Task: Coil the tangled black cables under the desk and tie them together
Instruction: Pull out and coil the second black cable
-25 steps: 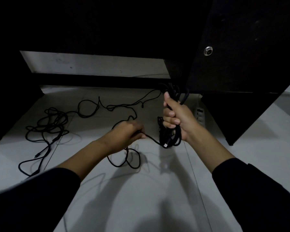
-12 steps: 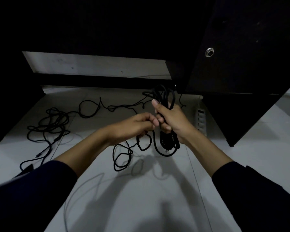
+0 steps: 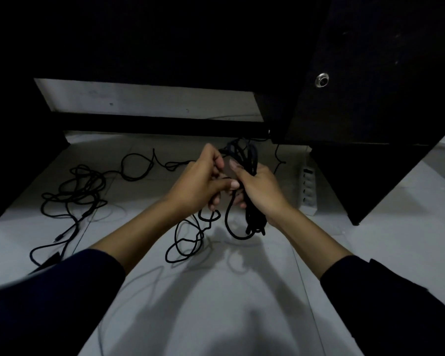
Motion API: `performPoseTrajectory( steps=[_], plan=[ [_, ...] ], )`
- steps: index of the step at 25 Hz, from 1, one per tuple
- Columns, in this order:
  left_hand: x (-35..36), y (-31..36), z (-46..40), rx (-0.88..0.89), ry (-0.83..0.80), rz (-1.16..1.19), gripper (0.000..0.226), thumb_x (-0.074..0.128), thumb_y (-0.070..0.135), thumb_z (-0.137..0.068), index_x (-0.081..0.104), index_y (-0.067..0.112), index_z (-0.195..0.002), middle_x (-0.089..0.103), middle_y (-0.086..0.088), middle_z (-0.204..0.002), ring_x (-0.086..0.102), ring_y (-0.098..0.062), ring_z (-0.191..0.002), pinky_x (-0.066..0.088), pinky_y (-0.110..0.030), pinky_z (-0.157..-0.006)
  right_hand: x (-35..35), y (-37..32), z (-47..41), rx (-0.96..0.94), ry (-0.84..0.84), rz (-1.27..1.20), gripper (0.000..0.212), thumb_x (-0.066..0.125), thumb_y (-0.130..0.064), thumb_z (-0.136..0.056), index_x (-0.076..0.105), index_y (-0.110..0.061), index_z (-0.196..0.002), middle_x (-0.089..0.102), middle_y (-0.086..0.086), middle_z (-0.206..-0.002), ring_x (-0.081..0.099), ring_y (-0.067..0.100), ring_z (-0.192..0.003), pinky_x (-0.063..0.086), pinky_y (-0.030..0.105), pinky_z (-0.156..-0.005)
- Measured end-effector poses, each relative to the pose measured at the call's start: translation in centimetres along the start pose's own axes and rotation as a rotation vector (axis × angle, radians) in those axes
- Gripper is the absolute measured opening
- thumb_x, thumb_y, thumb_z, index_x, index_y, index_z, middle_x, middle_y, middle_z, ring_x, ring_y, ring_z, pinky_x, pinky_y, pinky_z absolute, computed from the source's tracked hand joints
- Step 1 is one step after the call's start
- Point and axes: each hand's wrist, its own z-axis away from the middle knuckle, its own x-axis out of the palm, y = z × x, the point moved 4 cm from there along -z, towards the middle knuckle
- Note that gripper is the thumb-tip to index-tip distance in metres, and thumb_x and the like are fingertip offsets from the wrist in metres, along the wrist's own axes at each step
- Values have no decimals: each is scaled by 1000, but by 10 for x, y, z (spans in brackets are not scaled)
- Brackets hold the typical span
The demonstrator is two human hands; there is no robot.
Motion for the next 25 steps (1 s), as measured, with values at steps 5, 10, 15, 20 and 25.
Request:
performPoseTrajectory(
  steps=[5, 10, 15, 20, 25],
  plan=[
    [-5, 5, -2, 45, 44, -90, 41, 74, 18, -83, 37, 7, -99, 63, -6, -61, 49, -15, -39, 40, -23, -36, 5, 4, 5, 88, -57, -121, 36, 51, -43, -97, 61, -11, -83, 59, 1, -51, 56, 16, -44, 43, 24, -45],
    [-13, -12, -8, -59, -95, -210, 29, 71, 33, -83, 54, 13, -95, 60, -2, -66, 53, -10, -52, 43, -22, -45, 1, 2, 5, 126, -72, -258, 35, 56, -47, -93, 61, -24, -67, 38, -4, -49, 42, 12, -43, 37, 23, -46],
    [-27, -18, -4, -134, -172, -94, 16, 63, 21, -91, 62, 6, -88, 50, -3, -68, 49, -8, -55, 48, -20, -54, -1, 0, 9, 52, -192, -121, 17, 62, -39, -91, 63, -23, -83, 39, -10, -47, 38, 8, -45, 35, 22, -47],
    [-23, -9, -8, -314, 0, 482, 13, 50, -3, -94, 49, 11, -93, 50, -7, -81, 47, -10, -58, 46, -21, -52, 1, 4, 4, -5, -206, -124, 8, 57, -30, -95, 62, -28, -89, 49, -5, -57, 48, 10, -53, 41, 21, -51],
    [-18, 1, -14, -384, 133, 783, 27, 38, -12, -89, 35, 15, -85, 38, -5, -70, 38, -11, -55, 31, -19, -43, 9, 14, 0, -53, -145, -79, 12, 58, -27, -95, 63, -19, -102, 65, -9, -81, 62, 3, -76, 49, 18, -58]
  ],
)
